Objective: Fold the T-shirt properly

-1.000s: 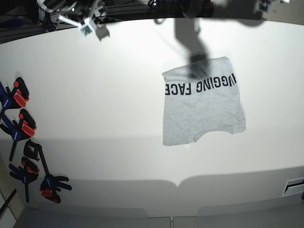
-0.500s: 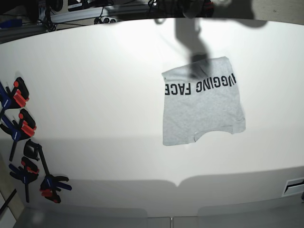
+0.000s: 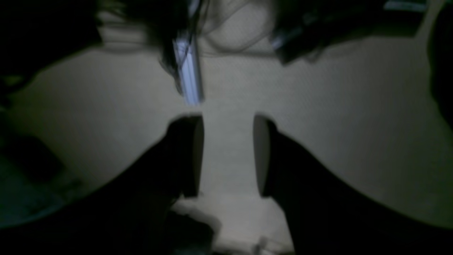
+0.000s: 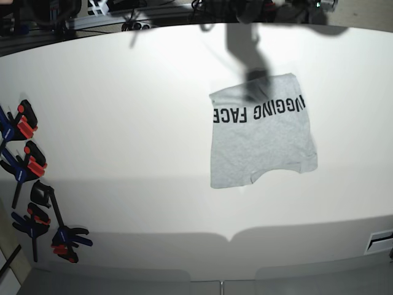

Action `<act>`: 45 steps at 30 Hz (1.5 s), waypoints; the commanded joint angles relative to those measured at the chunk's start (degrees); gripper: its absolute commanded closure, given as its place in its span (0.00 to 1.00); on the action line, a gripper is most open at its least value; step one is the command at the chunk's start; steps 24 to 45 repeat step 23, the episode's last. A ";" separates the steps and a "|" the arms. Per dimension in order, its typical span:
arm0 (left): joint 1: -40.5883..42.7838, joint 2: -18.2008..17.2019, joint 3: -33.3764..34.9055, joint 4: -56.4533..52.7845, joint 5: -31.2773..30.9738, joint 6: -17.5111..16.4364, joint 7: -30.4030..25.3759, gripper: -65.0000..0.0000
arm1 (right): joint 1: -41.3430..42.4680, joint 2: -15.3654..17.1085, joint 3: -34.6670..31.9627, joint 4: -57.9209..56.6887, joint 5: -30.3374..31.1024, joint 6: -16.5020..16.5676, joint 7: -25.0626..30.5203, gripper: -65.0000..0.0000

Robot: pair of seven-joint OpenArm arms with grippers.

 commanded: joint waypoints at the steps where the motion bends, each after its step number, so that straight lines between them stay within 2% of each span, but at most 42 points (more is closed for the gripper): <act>1: -0.24 0.17 -0.11 -0.35 0.11 -0.24 1.03 0.53 | 0.72 0.44 -1.81 -2.34 -1.99 -1.03 2.40 0.67; 3: -1.86 1.07 -0.11 -1.86 0.11 -0.24 2.08 0.53 | 3.17 -0.59 -5.64 -6.56 -4.63 -2.23 8.50 0.67; 5: -2.95 1.95 -0.11 -3.80 0.11 -0.24 1.38 0.53 | 4.74 -1.84 -8.72 -8.76 -5.40 -3.67 11.50 0.67; 10: -4.42 3.82 -0.11 -7.91 0.09 -0.24 -1.16 0.53 | 6.08 -5.51 -12.90 -8.83 -5.40 -5.40 11.04 0.67; 17: -4.46 6.36 -0.11 -8.22 0.09 -0.26 -2.54 0.53 | 6.16 -8.76 -16.61 -8.83 -5.40 -5.35 10.99 0.67; 23: -4.46 7.78 -0.11 -8.22 0.44 -0.24 -4.79 0.53 | 6.16 -8.90 -19.82 -7.61 -5.40 -5.35 10.43 0.67; 45: -4.46 7.78 -0.11 -8.22 0.44 -0.24 -4.79 0.53 | 6.16 -8.90 -19.82 -7.61 -5.40 -5.35 10.43 0.67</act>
